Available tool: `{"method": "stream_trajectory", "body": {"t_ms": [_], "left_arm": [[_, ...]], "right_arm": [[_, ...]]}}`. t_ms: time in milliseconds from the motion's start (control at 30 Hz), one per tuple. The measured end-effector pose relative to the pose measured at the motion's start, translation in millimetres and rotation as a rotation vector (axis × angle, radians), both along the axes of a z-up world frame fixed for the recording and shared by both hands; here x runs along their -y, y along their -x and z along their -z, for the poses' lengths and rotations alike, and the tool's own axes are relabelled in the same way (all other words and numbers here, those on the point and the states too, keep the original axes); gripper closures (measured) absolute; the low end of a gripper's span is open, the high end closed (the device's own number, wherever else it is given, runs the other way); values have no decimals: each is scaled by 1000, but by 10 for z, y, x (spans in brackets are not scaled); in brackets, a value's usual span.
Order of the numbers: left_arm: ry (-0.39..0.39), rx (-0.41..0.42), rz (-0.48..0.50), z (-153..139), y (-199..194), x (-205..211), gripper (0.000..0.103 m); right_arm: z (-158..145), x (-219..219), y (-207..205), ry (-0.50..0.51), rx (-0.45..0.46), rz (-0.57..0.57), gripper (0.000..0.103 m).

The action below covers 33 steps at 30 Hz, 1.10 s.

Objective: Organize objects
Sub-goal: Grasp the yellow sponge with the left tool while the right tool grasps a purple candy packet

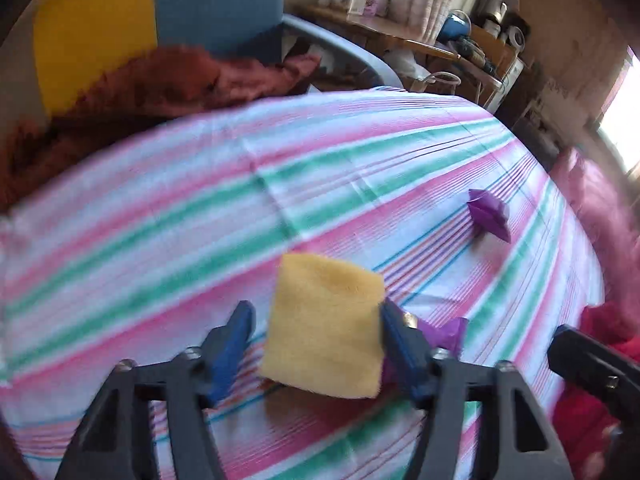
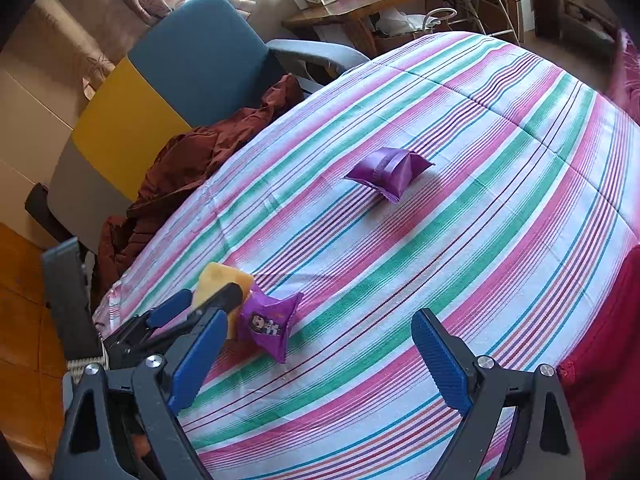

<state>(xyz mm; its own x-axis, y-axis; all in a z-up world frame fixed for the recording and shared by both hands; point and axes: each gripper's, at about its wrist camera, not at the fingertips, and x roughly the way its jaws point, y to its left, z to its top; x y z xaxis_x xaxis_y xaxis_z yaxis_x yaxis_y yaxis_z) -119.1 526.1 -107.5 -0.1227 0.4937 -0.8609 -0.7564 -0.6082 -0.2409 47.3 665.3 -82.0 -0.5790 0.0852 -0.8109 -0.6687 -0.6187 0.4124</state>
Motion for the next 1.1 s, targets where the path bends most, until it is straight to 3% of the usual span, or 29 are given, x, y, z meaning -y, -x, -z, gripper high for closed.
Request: {"method": "stream_trajectory", "body": {"t_ms": [33,133,267,500,700,833,867,900,967,1000,1033,1100], "left_arm": [[-26,25,-14,3,20,79,47],[-19,-39,-50,-37,-13,308,49],[-8,-42,-101,-46,-62,690,50],[48,-94,-133,-109,-372,1186,51],[37,-105,-137,-92,-572,1359,51],[31,-110,-132,-95,-582,1372,51],[30,-111,-132,-93,-580,1372,51],[26,-111,-132,-86,-575,1376,51],[18,-107,-137,-69,-556,1378,51],[15,-109,-138,-69,-559,1386,51],[13,-112,-138,-69,-564,1393,51],[9,-119,-140,-69,-577,1398,51]], "right_arm": [[11,5,29,-3,-3,-13,9],[12,63,110,-26,-14,-58,9],[57,181,232,-57,-5,-129,13],[104,578,451,-266,72,-305,15],[170,802,608,-498,135,-423,15],[249,834,723,-524,142,-480,17],[289,834,758,-517,151,-498,18],[326,835,779,-516,173,-505,27],[347,832,792,-515,188,-511,30],[328,825,797,-495,190,-522,47],[324,828,788,-483,195,-517,55],[331,850,793,-476,205,-526,55]]}}
